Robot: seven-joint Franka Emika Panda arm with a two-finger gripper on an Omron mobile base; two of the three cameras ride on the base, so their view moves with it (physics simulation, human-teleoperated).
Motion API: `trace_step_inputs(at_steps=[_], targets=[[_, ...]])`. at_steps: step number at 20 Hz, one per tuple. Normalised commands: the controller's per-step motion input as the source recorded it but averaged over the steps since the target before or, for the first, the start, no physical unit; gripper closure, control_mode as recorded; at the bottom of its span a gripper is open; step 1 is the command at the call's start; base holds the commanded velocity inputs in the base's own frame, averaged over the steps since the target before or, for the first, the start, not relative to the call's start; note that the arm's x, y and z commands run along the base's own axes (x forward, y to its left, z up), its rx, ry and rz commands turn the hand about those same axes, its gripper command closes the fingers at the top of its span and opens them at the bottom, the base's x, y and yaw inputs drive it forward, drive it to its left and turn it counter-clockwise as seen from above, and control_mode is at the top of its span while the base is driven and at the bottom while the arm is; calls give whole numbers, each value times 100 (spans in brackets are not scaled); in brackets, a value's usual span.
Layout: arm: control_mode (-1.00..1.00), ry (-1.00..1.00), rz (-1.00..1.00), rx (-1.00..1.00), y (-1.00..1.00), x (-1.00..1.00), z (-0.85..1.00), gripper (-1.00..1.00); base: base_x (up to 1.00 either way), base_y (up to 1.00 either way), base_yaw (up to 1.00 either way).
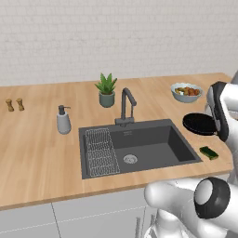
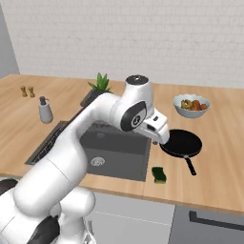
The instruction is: Pick the pan and sponge and place them into the sink. Then turn on the water.
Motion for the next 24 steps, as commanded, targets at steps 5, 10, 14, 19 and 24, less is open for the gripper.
trace_step_inputs(at_steps=[5, 10, 14, 19, 24], targets=[[-100, 23, 1, 0, -77, 45, -67, -100, 0, 0, 0], [-100, 21, 6, 0, -47, 84, -70, -100, 0, 0, 0], [-100, 5, 11, 4, -38, 81, -38, -100, 0, 0, 0], [-100, 7, 16, 7, -26, 35, -16, -100, 0, 0, 0], [-100, 17, 13, 2, -29, 4, -39, -100, 0, 0, 0]])
